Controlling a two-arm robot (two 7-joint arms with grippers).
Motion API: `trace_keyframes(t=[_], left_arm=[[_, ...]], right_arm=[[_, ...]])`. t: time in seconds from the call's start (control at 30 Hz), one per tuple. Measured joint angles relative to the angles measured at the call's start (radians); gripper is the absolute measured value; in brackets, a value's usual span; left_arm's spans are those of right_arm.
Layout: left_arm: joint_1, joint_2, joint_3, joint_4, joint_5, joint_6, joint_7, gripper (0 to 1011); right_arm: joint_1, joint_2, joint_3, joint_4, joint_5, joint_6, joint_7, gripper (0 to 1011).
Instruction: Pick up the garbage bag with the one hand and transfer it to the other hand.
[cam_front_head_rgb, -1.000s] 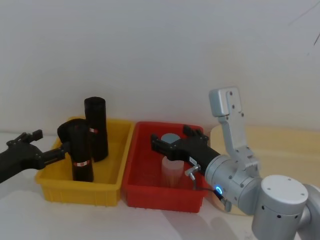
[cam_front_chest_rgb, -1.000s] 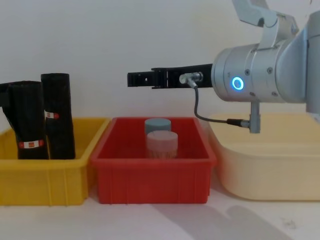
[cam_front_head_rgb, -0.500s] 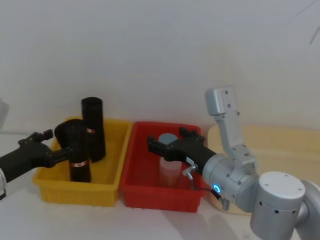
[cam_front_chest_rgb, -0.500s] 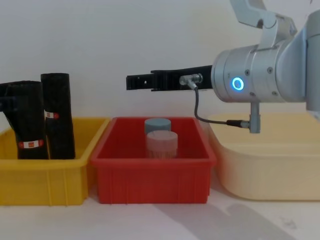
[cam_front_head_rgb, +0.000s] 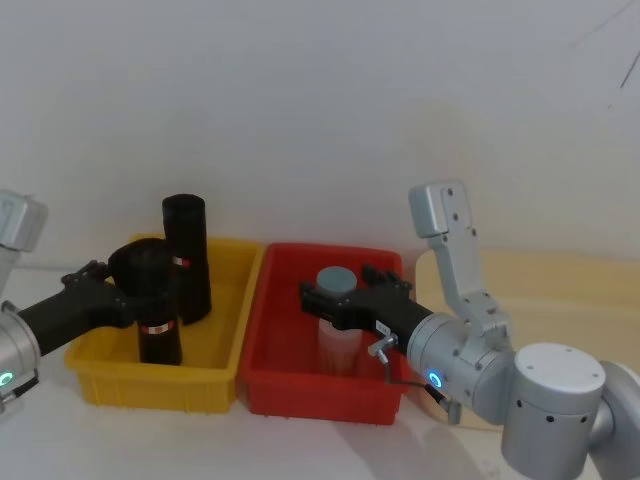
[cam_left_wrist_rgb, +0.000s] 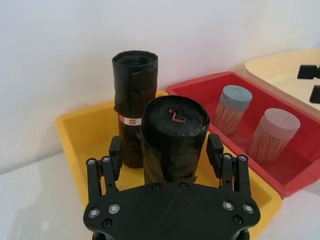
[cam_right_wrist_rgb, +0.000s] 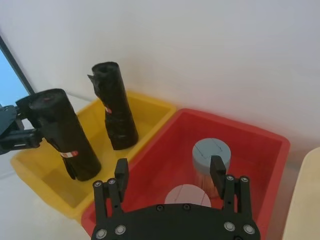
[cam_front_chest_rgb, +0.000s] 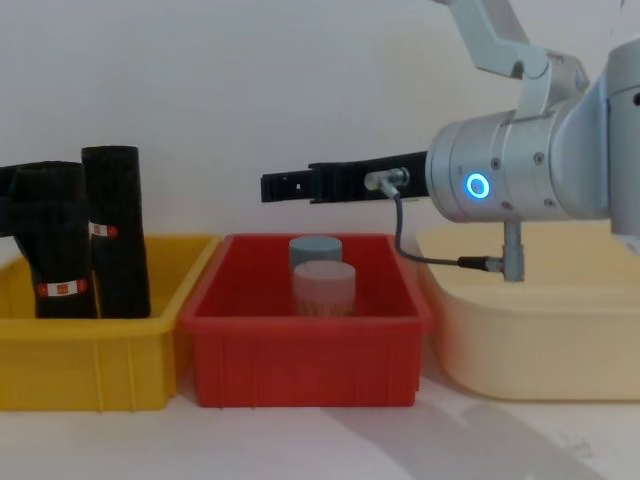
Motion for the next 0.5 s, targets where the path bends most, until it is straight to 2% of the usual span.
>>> trace_keyframes(t=[0.3, 0.5], left_arm=[[-0.062, -0.032, 0.045, 0.062, 0.008, -0.019, -0.01, 1001], [-0.081, -0.042, 0.06, 0.081, 0.01, -0.026, -0.014, 1001]], right_arm=[[0.013, -0.003, 0.002, 0.032, -0.008, 0.02, 0.007, 1002], [0.024, -0.002, -0.006, 0.056, -0.016, 0.037, 0.019, 1002]])
